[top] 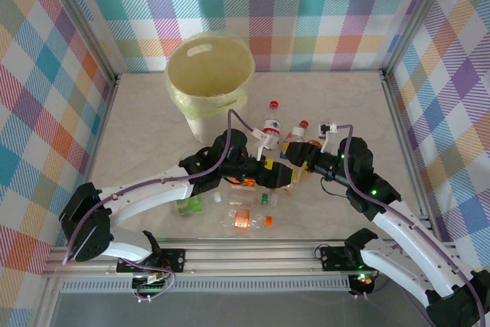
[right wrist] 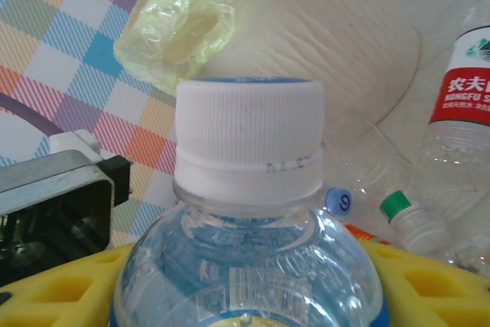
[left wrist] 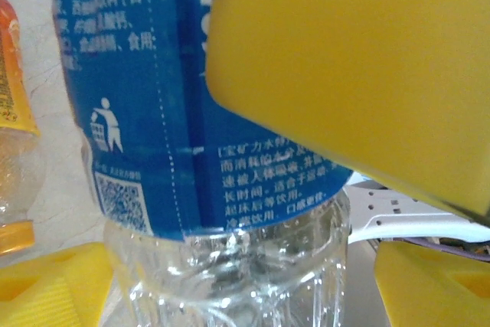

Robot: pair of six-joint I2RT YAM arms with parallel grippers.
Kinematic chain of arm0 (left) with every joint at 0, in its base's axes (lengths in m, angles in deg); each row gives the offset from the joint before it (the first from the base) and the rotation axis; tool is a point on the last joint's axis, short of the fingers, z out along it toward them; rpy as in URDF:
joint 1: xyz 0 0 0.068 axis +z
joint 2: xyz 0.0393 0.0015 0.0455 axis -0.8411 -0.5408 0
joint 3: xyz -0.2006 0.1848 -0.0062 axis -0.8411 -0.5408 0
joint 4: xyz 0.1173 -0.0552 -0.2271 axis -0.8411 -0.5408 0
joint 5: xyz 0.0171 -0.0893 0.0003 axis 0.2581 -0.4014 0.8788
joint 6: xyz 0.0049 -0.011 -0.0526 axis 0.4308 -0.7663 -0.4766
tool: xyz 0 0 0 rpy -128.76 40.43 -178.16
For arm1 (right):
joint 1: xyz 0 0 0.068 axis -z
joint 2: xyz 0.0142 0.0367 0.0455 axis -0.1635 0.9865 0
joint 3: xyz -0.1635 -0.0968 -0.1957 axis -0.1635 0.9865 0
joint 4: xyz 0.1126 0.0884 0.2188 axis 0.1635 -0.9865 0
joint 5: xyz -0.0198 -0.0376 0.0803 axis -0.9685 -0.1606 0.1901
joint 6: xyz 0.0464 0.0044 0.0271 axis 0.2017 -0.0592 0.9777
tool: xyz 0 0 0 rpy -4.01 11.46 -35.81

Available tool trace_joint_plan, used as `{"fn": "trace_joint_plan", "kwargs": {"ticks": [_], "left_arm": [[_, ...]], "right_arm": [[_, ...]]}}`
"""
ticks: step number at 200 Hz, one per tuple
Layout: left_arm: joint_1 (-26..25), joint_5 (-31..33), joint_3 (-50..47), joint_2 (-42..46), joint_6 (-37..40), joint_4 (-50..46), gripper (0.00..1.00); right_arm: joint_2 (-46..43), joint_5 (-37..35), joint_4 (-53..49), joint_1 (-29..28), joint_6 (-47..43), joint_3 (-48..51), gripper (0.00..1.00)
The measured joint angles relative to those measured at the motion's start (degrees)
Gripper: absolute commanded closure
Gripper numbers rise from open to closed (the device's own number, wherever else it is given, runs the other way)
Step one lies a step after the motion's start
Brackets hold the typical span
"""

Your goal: Put the plastic bottles in the bin

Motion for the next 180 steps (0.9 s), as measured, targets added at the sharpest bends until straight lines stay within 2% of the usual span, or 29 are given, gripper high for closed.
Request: {"fn": "trace_joint_plan", "kwargs": {"ticks": [45,71,93,108,140,180], "left_arm": [[-0.4,0.0,-0.3,-1.2,-1.1,0.9,0.2],[-0.7,-0.2,-0.3,-1.4,-1.4,1.7,0.29],[-0.8,-0.2,-0.3,-1.4,-1.6,2.3,0.43],[-0.8,0.0,-0.3,-1.4,-1.7,2.1,0.44],[-0.9,0.2,-0.3,-1.2,-1.2,1.4,0.44],[-0.9,2.4,-0.2,1.2,1.0,-3.1,0.45]], "right_arm": [[0.0,0.9,1.5,-0.3,0.9,0.0,0.44],[0.0,0.9,1.3,-0.3,0.9,0.0,0.43],[0.0,0.6,1.2,-0.3,0.9,0.0,0.42],[0.0,0.2,0.9,-0.3,0.9,0.0,0.36],[-0.1,-0.1,0.3,-0.3,1.3,0.0,0.17],[-1.8,0.1,-3.1,-0.3,-0.2,-0.7,0.05]]}}
